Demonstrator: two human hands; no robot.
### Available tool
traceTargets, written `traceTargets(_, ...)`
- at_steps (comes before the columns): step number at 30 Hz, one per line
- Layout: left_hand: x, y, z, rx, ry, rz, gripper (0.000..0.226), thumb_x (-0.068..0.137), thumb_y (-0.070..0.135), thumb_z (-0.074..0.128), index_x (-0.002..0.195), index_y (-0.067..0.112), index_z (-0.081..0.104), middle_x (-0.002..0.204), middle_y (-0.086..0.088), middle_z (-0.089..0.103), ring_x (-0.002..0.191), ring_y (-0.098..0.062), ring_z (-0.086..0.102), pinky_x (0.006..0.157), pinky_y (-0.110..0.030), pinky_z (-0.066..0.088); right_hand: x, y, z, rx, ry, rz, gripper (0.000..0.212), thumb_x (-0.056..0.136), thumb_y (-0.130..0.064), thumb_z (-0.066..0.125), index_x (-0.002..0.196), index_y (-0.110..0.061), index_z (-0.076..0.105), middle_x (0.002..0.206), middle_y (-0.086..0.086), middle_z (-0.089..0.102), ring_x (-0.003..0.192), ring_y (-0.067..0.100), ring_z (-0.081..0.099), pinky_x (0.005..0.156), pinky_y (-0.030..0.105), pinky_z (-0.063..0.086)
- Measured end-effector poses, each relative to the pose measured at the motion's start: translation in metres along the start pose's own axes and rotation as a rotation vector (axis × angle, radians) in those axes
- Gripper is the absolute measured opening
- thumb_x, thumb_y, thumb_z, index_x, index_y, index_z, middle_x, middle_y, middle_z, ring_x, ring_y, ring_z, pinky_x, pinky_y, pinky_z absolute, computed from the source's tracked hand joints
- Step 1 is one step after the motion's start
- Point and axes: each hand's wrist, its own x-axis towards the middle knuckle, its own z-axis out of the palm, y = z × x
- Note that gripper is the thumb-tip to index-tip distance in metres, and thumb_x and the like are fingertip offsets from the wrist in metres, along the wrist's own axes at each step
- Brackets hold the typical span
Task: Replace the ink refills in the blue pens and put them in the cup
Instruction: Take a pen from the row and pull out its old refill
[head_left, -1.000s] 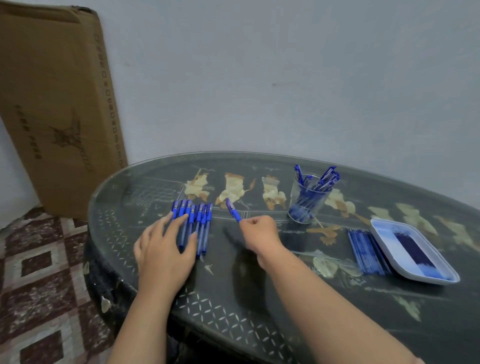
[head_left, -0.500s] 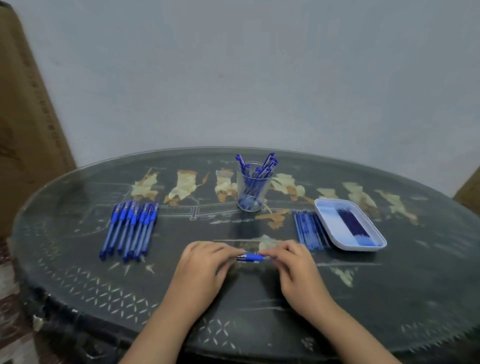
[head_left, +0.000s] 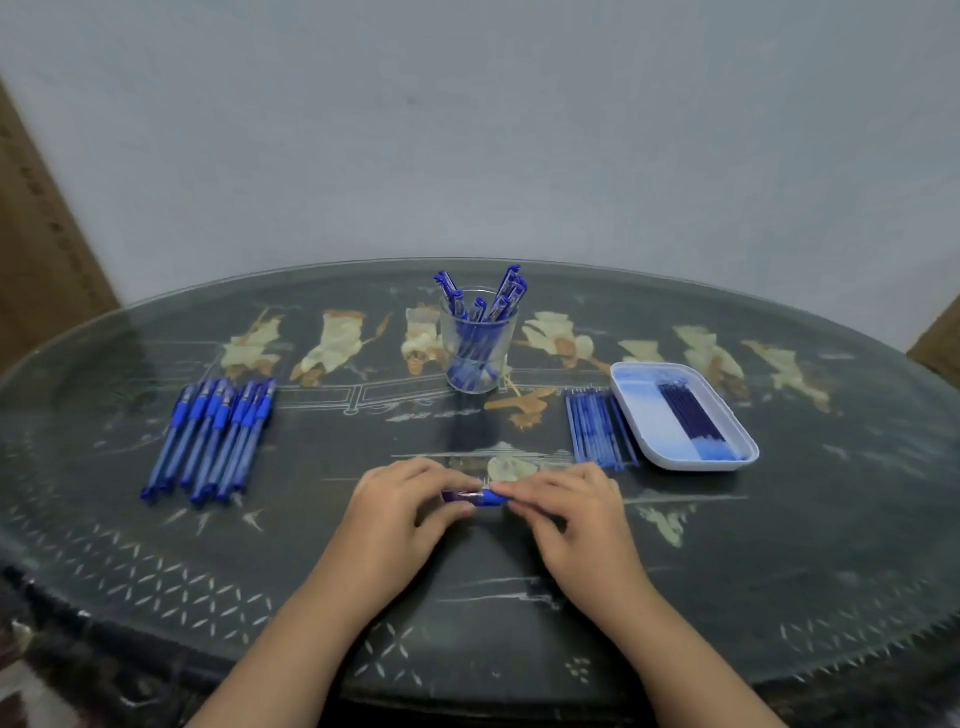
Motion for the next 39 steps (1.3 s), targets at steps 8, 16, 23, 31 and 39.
traceTargets(8,0.004,0.001,0.000,-0.090,0.039,-0.039,0.013,0.082,0.036,0.066,0.090,0.033,0.075,0.085,0.022,0.069,0.080,0.005,0.063,0.082,-0.031,0.048,-0.001,-0.004,0.000,-0.063,0.030,-0.038,0.026,0.089,-0.030,0.059,0.107,-0.044,0.071,0.089,-0.023,0.064,0.084,0.007,0.043,0.078,0.022,0.031)
traceTargets(16,0.001,0.005,0.001,-0.047,0.062,-0.136,0.015,0.080,0.035,0.065,0.094,0.041,0.065,0.093,0.029,0.069,0.087,0.008,0.061,0.095,-0.041,0.035,-0.003,-0.005,0.000,-0.086,0.072,-0.088,0.032,0.085,-0.017,0.063,0.105,-0.040,0.074,0.088,-0.021,0.065,0.083,0.011,0.044,0.077,0.024,0.028)
traceTargets(23,0.000,0.014,-0.002,-0.022,0.082,-0.191,0.023,0.080,0.039,0.060,0.102,0.046,0.060,0.101,0.036,0.064,0.097,0.007,0.058,0.095,-0.026,0.021,-0.004,-0.009,-0.002,-0.094,0.116,-0.139,0.036,0.085,-0.015,0.054,0.106,-0.036,0.074,0.089,-0.019,0.065,0.083,0.012,0.044,0.077,0.024,0.026)
traceTargets(31,-0.001,0.017,-0.004,-0.047,0.085,-0.218,0.014,0.080,0.039,0.060,0.090,0.043,0.068,0.095,0.037,0.065,0.096,0.008,0.057,0.093,-0.029,0.022,-0.005,-0.010,-0.003,-0.127,0.124,-0.166,0.039,0.084,-0.011,0.052,0.107,-0.033,0.075,0.088,-0.016,0.065,0.082,0.016,0.045,0.078,0.025,0.025)
traceTargets(39,0.001,0.022,-0.008,-0.089,0.052,-0.287,0.019,0.080,0.045,0.058,0.097,0.052,0.062,0.088,0.036,0.066,0.080,-0.006,0.062,0.100,-0.042,0.030,-0.006,-0.012,-0.004,-0.163,0.143,-0.209,0.044,0.080,-0.002,0.057,0.107,-0.031,0.075,0.091,-0.016,0.065,0.082,0.017,0.046,0.076,0.029,0.028)
